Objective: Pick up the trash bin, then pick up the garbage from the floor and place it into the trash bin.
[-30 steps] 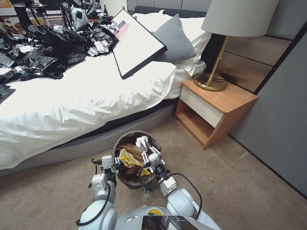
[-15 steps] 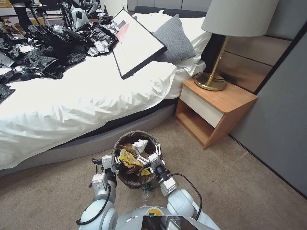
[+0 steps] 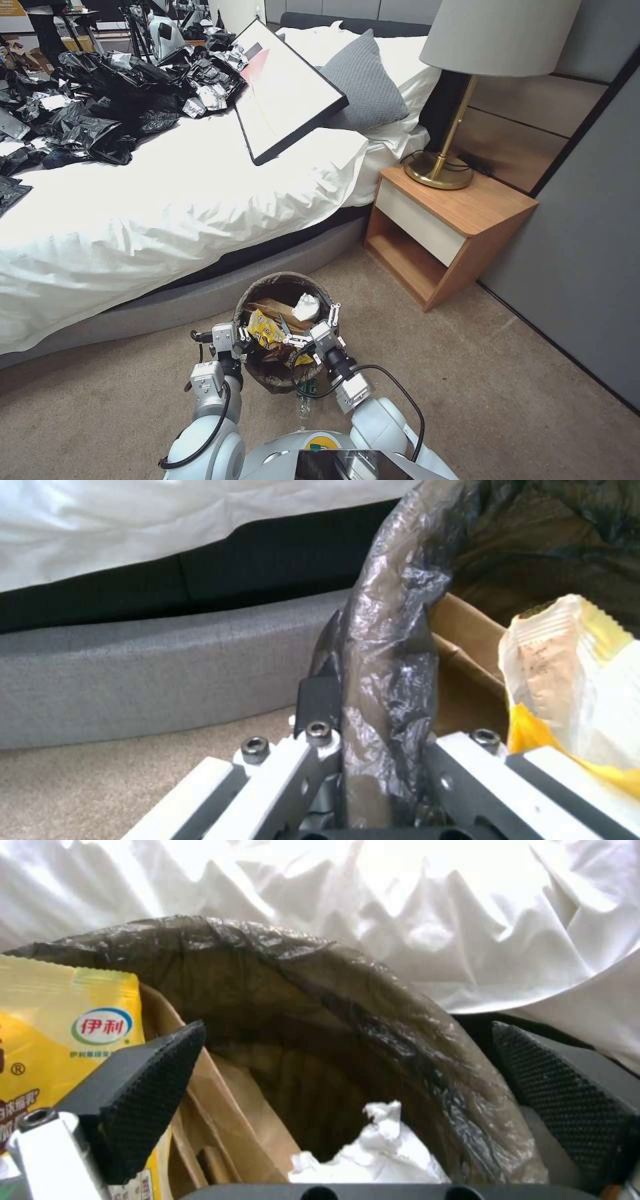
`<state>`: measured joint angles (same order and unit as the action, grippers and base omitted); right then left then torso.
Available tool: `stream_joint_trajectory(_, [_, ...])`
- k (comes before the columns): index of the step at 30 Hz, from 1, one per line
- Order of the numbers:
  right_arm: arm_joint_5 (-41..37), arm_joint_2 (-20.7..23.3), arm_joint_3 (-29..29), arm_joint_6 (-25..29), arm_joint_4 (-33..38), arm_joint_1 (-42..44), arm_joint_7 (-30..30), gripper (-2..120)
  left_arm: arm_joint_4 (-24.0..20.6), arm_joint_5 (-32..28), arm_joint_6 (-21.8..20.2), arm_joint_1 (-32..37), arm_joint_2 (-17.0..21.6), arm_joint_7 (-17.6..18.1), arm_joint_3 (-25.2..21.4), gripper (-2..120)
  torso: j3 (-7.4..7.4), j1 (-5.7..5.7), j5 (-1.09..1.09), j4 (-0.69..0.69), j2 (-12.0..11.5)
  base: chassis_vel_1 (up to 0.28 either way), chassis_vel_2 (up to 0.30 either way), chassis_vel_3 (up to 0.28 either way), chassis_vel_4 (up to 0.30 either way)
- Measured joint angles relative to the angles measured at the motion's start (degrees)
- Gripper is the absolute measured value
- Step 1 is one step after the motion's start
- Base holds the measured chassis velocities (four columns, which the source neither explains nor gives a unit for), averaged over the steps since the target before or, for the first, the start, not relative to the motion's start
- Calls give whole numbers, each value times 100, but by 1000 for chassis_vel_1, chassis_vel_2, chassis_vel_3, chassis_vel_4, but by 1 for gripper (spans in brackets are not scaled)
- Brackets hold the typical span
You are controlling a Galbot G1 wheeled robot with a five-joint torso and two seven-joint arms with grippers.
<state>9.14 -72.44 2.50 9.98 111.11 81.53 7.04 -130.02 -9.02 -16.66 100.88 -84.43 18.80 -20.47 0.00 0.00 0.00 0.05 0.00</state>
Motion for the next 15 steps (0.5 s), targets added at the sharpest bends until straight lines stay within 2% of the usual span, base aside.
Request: stream_joint_trajectory(15, [26, 34, -37, -75, 130, 73, 1, 100, -3, -38, 0, -29, 3, 8, -40, 0, 0, 0, 0, 0, 0, 0, 0, 0, 0])
